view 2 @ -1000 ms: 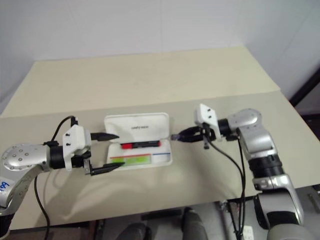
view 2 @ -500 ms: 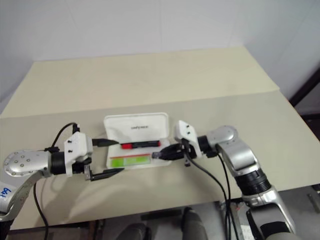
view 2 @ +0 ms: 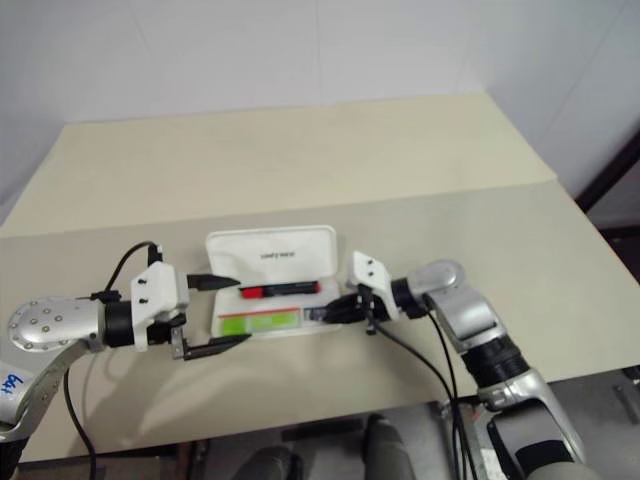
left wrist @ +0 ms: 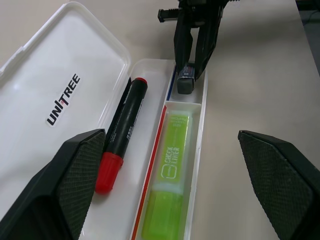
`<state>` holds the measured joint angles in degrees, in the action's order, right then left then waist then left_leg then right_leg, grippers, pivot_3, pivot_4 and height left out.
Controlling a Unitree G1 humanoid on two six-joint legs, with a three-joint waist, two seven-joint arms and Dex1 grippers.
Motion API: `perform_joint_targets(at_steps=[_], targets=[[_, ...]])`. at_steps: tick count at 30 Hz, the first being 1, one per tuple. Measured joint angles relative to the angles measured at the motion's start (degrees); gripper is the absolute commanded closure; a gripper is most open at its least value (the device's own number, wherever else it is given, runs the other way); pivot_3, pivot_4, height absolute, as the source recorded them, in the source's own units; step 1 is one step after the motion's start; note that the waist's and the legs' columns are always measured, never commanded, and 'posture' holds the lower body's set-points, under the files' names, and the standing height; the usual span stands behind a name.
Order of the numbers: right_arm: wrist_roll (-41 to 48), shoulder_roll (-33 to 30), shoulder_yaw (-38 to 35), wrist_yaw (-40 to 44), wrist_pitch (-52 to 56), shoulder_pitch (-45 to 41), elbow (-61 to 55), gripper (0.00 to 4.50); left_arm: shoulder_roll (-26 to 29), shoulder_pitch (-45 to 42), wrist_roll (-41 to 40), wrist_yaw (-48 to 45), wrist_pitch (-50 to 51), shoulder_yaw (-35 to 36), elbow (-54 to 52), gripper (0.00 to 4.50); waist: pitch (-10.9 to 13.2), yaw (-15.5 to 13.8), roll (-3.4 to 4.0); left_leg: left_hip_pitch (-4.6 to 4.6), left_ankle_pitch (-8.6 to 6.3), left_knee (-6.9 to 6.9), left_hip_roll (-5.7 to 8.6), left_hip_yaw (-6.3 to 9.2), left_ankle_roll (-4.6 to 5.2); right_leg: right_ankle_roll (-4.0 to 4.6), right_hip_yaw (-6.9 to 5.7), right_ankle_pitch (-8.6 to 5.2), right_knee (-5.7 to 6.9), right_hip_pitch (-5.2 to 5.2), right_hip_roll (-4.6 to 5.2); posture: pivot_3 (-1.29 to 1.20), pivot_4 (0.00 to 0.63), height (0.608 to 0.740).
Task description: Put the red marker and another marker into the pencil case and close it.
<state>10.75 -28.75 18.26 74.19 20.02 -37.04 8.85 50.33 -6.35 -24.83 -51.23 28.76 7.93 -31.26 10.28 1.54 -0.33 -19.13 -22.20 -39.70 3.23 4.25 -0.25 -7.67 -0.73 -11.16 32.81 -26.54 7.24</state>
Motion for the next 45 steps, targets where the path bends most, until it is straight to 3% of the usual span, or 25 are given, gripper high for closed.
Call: perform_joint_targets(at_steps=[12, 21, 33, 45], targets=[[-0.48, 0.65, 0.47, 2.21, -4.99, -2.06, 4.28, 0.02, 0.07, -0.05, -0.01, 0.36, 0.18, 0.05, -0.23, 0.0, -0.04, -0.02, -0.06, 0.04, 0.01, -0.1, -0.02, 0.0, -0.01, 0.04, 0.01, 0.08, 0.01, 0.07, -0.03, 0.0, 0.15, 0.74], [2.02, -1.45, -0.41, 5.47, -2.99, -2.67, 1.92, 0.02, 0.24, 0.2, -0.01, 0.31, 0.07, 0.87, -0.18, 0.0, -0.03, -0.05, -0.05, -0.05, 0.0, -0.07, -0.03, 0.01, 0.0, 0.03, -0.01, 0.09, -0.1, 0.03, -0.03, 0.0, 0.15, 0.74], [7.89, -9.23, -8.05, 7.24, 3.07, -7.23, -2.02, 0.02, 2.17, 2.93, -0.59, -3.03, -2.82, 11.01, 3.37, 0.0, -0.03, -0.09, -0.05, -0.08, -0.01, 0.05, -0.07, 0.01, 0.02, 0.02, -0.07, 0.09, -0.28, 0.03, -0.04, 0.0, 0.15, 0.74], [14.49, -6.67, -13.01, 2.76, 7.27, -7.34, -6.22, 0.02, 2.92, 0.11, -0.61, -3.87, -5.96, 17.0, 13.45, 0.0, -0.02, -0.09, -0.04, -0.09, -0.04, 0.09, -0.08, 0.01, 0.06, 0.01, -0.13, 0.1, -0.31, 0.02, -0.01, 0.0, 0.15, 0.74]])
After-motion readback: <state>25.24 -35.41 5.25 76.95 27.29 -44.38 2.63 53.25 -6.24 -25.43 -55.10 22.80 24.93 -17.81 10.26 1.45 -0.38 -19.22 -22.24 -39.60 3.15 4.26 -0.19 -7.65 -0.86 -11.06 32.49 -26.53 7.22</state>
